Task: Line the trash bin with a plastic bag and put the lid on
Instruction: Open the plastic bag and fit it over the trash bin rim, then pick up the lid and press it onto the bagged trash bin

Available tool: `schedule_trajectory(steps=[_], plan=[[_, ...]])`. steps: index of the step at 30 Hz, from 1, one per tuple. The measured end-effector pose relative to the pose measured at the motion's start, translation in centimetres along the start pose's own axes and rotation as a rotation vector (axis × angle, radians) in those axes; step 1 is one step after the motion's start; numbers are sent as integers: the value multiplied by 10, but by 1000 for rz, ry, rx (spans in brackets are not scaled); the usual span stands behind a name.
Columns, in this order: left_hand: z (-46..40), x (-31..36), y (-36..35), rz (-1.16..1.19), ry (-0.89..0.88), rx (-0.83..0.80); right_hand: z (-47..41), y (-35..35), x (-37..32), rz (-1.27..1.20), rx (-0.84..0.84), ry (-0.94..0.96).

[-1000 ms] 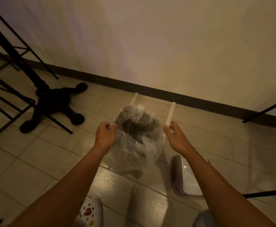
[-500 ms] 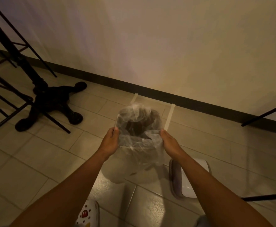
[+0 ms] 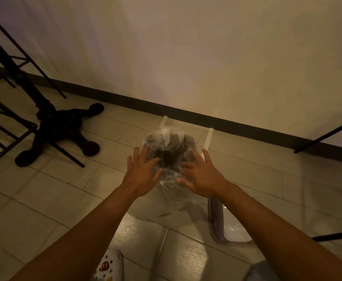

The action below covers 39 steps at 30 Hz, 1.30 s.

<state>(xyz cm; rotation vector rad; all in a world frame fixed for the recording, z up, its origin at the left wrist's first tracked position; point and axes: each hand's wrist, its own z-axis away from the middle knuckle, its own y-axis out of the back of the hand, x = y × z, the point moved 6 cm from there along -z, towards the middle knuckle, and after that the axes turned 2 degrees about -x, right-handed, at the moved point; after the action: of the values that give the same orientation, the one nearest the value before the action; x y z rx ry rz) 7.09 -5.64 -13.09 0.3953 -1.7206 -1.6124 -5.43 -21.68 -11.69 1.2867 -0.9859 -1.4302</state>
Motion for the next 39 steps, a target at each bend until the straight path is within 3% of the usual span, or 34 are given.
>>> schedule_trajectory(steps=[7, 12, 16, 22, 27, 29, 36, 39], plan=[[11, -40, -9, 99, 31, -138, 11, 9, 31, 209, -39, 74], [17, -24, 0, 219, -13, -18, 25, 13, 40, 123, 15, -2], [12, 34, 14, 324, -185, 139, 47, 21, 58, -35, 137, -131], [17, 149, 7, 468, -394, 141, 103, 28, 98, -200, 224, -294], [30, 217, -48, 474, -509, 44, 168, 7, 140, -262, 256, -434], [30, 228, -84, 514, -478, -1, 194, -22, 161, -319, 238, -503], [31, 198, -212, 655, -43, -123, 219, -138, 187, -424, 82, -636], [33, 185, -258, 652, 60, -221, 215, -172, 193, -573, 77, -701]])
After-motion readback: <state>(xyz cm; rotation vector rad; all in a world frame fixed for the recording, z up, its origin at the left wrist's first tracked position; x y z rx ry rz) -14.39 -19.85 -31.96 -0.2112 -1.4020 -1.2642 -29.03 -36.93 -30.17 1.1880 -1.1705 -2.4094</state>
